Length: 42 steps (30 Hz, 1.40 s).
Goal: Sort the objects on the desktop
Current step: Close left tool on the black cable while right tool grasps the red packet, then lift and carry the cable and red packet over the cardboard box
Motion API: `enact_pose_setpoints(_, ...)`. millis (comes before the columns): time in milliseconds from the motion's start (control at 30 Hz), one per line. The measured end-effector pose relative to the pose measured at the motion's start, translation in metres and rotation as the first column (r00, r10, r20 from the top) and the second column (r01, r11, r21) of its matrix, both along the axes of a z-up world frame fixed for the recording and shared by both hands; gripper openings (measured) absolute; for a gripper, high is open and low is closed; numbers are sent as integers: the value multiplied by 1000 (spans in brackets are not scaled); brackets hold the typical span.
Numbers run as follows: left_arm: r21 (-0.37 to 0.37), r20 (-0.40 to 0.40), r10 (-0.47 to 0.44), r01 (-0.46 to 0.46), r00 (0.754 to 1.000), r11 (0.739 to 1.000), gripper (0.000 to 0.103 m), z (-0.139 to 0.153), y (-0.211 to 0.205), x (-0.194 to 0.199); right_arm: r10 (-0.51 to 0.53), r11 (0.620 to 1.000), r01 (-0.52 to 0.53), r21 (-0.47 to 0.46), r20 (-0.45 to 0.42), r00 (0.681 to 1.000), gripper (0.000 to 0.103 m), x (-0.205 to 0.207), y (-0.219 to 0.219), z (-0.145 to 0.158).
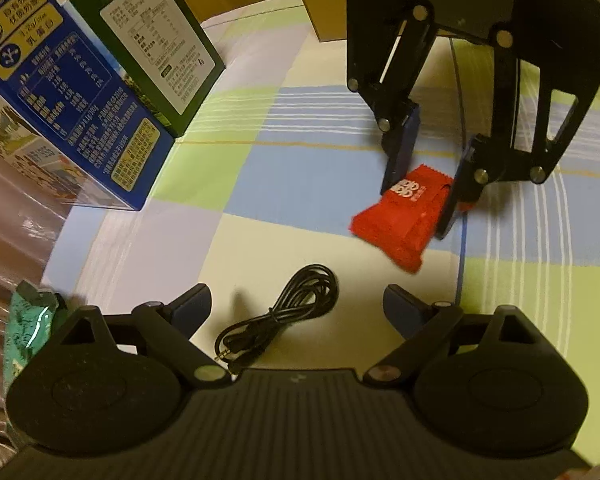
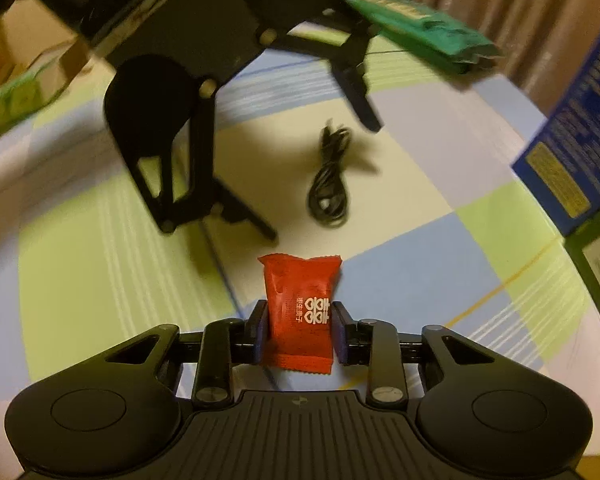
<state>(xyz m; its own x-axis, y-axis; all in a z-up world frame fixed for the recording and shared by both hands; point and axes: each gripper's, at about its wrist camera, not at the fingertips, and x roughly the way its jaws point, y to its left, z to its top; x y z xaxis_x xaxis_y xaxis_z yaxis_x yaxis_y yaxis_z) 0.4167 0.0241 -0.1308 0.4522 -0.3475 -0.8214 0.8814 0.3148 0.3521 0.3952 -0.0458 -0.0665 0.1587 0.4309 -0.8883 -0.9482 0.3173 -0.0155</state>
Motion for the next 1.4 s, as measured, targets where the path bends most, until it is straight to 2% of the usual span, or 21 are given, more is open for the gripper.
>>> enact_pose_setpoints(133,-16,-90,39,-40,995,999,89,1,3,14,-55,998,55,-5,34,998,29,5,2,-1)
enact_pose_setpoints(233,-38,-190,109,-118,976,992,79,2,8,24,-89,996,89,-1,45,995,29,4,-1,-1)
enact_pose_setpoints(300,-55,-232,120,-136,965,989,60,4,11,22,-114,994,114,4,45,992,29,4,-3,-3)
enact_pose_setpoints(333,-59,-240,119,-136,963,989,55,5,12,19,-124,992,124,5,45,991,29,2,-4,-4)
enact_pose_setpoints(400,-60,-263,138,-159,955,985,38,7,14,14,-144,990,144,6,47,988,29,-2,-8,-5)
enact_pose_setpoints(500,-60,-286,199,-224,937,973,23,8,16,3,-165,986,165,8,45,985,29,-7,-10,-5)
enact_pose_setpoints(667,-72,-306,277,-312,911,947,22,8,19,-27,-202,979,202,21,32,979,29,-25,-14,0)
enact_pose_setpoints(767,-70,-295,320,-354,901,933,9,8,18,-54,-226,974,225,34,24,974,29,-42,-18,6)
enact_pose_setpoints(833,-90,-338,345,-395,876,914,8,8,18,-70,-251,967,250,48,7,968,28,-55,-21,12)
enact_pose_setpoints(933,-115,-377,397,-468,836,876,8,4,15,-97,-288,956,289,58,-22,957,28,-77,-28,18)
enact_pose_setpoints(1033,-148,-470,458,-579,755,802,8,6,12,-117,-345,935,348,61,-54,937,28,-99,-42,20)
enact_pose_setpoints(1133,-184,-526,471,-635,708,750,8,7,7,-140,-434,894,442,75,-109,895,28,-120,-64,21)
enact_pose_setpoints(1233,-222,-565,478,-683,672,696,8,7,1,-165,-497,853,513,96,-150,855,28,-142,-89,23)
enact_pose_setpoints(1300,-252,-593,485,-720,643,646,8,9,0,-182,-537,821,560,112,-182,824,28,-154,-104,25)
enact_pose_setpoints(1400,-282,-605,503,-757,617,589,8,9,-4,-204,-579,785,606,128,-197,792,28,-176,-121,31)
